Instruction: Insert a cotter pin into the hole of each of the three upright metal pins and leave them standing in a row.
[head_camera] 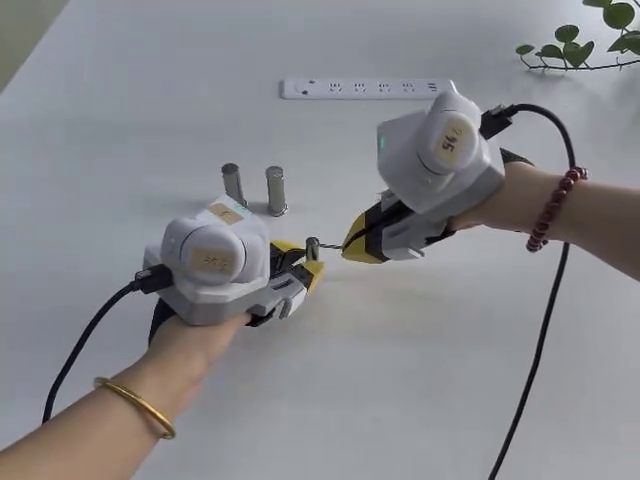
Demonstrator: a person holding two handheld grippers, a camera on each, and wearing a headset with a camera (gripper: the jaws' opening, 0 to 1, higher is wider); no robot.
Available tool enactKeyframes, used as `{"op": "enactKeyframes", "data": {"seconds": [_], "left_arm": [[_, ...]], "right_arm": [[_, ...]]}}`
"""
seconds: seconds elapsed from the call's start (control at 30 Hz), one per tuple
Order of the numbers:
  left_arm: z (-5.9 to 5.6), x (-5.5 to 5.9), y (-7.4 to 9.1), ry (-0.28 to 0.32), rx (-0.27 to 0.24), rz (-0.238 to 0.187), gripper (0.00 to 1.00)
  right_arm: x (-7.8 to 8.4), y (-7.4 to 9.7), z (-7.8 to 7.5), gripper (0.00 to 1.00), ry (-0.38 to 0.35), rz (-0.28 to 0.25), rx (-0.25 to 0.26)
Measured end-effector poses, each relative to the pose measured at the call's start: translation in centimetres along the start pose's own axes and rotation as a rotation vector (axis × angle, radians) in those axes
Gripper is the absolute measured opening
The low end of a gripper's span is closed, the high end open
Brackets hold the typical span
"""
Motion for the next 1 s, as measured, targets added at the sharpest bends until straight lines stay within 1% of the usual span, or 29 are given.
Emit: {"op": "enactKeyframes", "data": {"seconds": [0.07,0.33,0.6,0.73,1.0], "left_arm": [[0.1,0.0,0.0,-0.004,0.0,-0.001,0.08],[-0.1,0.0,0.1,0.013,0.005,0.0,0.08],[-0.1,0.0,0.1,0.031,0.009,0.001,0.07],[-0.2,0.1,0.0,0.029,0.011,0.001,0.07],[-0.2,0.2,-0.1,0.049,-0.014,-0.005,0.07]], "right_arm": [[0.0,-0.1,0.0,0.0,0.003,-0.002,-0.001],[-0.4,-0.8,-0.3,0.0,0.039,0.004,-0.001],[-1.1,-1.1,-0.3,0.0,0.096,0.015,-0.007],[-1.5,-1.3,-0.2,0.0,0.134,0.021,-0.01],[-1.9,-1.6,-0.2,0.0,0.161,0.024,-0.011]]}}
Point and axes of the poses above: the centre of the closed fingertips' face, and the gripper's own axes: y roughly backward along the fingers, z roughly to its left, x roughly out of its underside, the point moved 4 cm from there along y, roughly backward along the fingers, and after that the axes turned 5 degrees about x, right-handed, at the moved point
